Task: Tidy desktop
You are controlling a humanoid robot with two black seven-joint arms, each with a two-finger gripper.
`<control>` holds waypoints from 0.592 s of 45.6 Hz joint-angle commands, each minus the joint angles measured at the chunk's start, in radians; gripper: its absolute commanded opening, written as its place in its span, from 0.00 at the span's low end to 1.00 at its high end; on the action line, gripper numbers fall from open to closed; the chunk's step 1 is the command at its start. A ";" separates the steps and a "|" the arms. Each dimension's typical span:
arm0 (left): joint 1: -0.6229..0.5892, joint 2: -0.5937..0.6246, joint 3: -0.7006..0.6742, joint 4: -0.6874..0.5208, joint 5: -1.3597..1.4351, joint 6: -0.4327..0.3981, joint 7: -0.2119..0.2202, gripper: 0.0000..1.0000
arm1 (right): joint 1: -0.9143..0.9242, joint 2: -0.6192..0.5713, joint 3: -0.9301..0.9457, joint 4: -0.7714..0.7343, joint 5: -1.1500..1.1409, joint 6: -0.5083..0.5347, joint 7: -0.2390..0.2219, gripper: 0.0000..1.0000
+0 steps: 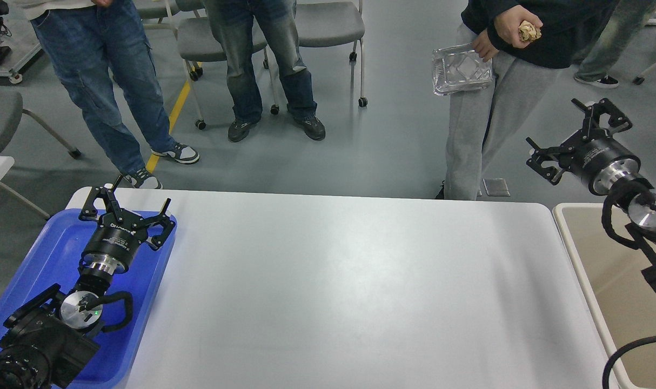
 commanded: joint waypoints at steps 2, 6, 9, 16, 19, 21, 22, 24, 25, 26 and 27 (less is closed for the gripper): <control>0.000 -0.002 0.000 0.000 0.000 0.000 0.000 1.00 | -0.007 0.081 0.030 -0.025 -0.001 0.022 0.001 1.00; 0.000 0.000 0.000 0.000 0.000 0.000 0.000 1.00 | -0.009 0.129 0.029 -0.081 -0.002 0.019 0.001 1.00; 0.000 0.000 0.000 0.000 0.000 0.000 0.000 1.00 | -0.007 0.155 0.027 -0.121 -0.004 0.019 0.001 1.00; 0.000 0.000 0.000 0.000 0.000 0.000 0.000 1.00 | -0.009 0.185 0.017 -0.218 -0.005 0.019 0.010 1.00; -0.001 0.000 0.000 0.000 0.000 0.000 0.000 1.00 | -0.007 0.199 0.017 -0.253 -0.007 0.019 0.027 1.00; 0.000 0.000 0.000 0.000 0.000 0.000 0.000 1.00 | -0.007 0.204 0.017 -0.270 -0.007 0.022 0.035 1.00; 0.000 -0.002 0.000 0.000 0.000 0.000 0.000 1.00 | -0.007 0.207 0.017 -0.276 -0.007 0.023 0.036 1.00; 0.000 0.000 0.000 0.000 0.000 0.000 0.000 1.00 | -0.007 0.211 0.017 -0.284 -0.007 0.025 0.038 1.00; 0.000 0.000 0.000 0.000 0.000 0.000 0.000 1.00 | -0.007 0.215 0.015 -0.284 -0.007 0.025 0.040 1.00; -0.001 0.000 0.000 0.000 0.000 0.000 0.000 1.00 | -0.007 0.218 0.015 -0.284 -0.007 0.026 0.040 1.00; 0.000 0.000 0.000 0.000 0.000 0.000 0.000 1.00 | -0.007 0.221 0.017 -0.284 -0.007 0.026 0.040 1.00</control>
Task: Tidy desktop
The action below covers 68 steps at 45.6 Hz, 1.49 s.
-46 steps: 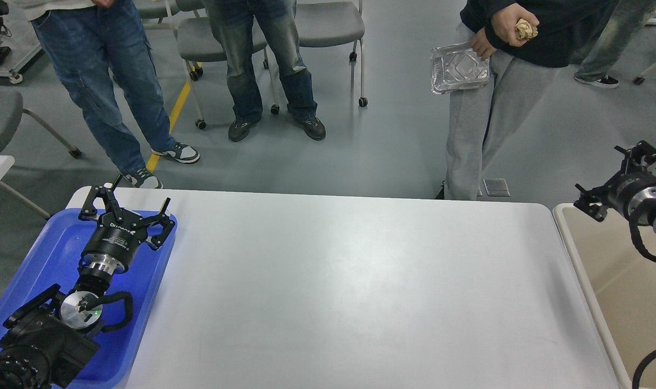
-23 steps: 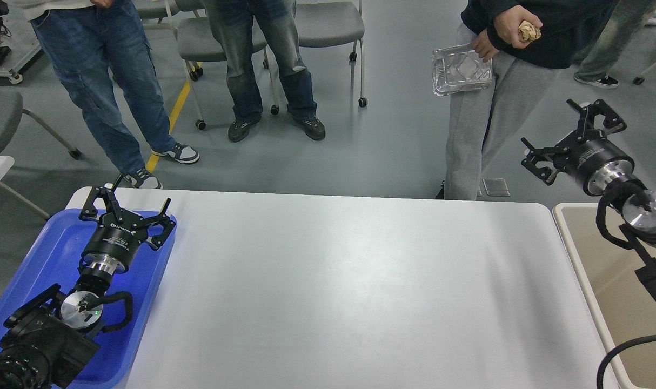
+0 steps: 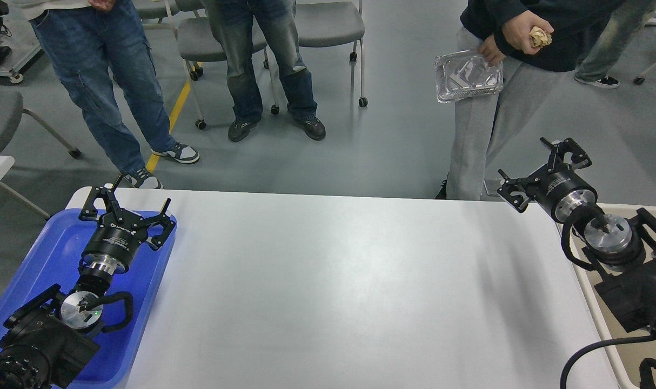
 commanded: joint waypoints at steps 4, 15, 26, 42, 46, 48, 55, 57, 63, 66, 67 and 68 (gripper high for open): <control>0.000 0.000 0.000 0.000 0.000 0.000 0.000 1.00 | 0.000 0.048 -0.003 -0.075 0.000 0.031 0.033 1.00; 0.000 -0.001 0.000 0.000 0.000 0.000 0.000 1.00 | 0.000 0.048 -0.036 -0.063 -0.015 0.149 0.093 1.00; -0.001 -0.001 0.000 0.000 0.000 0.000 0.000 1.00 | 0.010 0.051 -0.130 -0.069 -0.086 0.215 0.168 1.00; -0.001 -0.001 0.000 0.000 0.002 0.000 0.000 1.00 | 0.020 0.073 -0.130 -0.095 -0.087 0.203 0.179 1.00; 0.000 -0.001 0.000 0.000 0.002 0.000 0.000 1.00 | 0.019 0.073 -0.130 -0.096 -0.081 0.203 0.179 1.00; -0.001 -0.001 0.000 0.000 0.002 0.000 0.000 1.00 | 0.013 0.073 -0.130 -0.096 -0.078 0.204 0.179 1.00; 0.000 0.000 0.000 0.000 0.000 0.000 0.000 1.00 | 0.010 0.073 -0.124 -0.098 -0.075 0.207 0.181 1.00; 0.000 -0.001 0.000 0.000 0.002 0.000 0.000 1.00 | 0.010 0.071 -0.124 -0.099 -0.075 0.207 0.181 1.00; 0.000 -0.001 0.000 0.000 0.002 0.000 0.000 1.00 | 0.013 0.071 -0.133 -0.141 -0.075 0.203 0.184 1.00; -0.001 -0.001 0.000 0.000 0.002 0.000 0.000 1.00 | 0.017 0.073 -0.133 -0.158 -0.075 0.207 0.184 1.00; 0.000 -0.001 0.000 0.000 0.002 0.000 0.000 1.00 | 0.019 0.073 -0.132 -0.158 -0.075 0.207 0.184 1.00; 0.000 -0.001 0.000 0.000 0.002 0.000 0.000 1.00 | 0.020 0.073 -0.130 -0.158 -0.075 0.207 0.184 1.00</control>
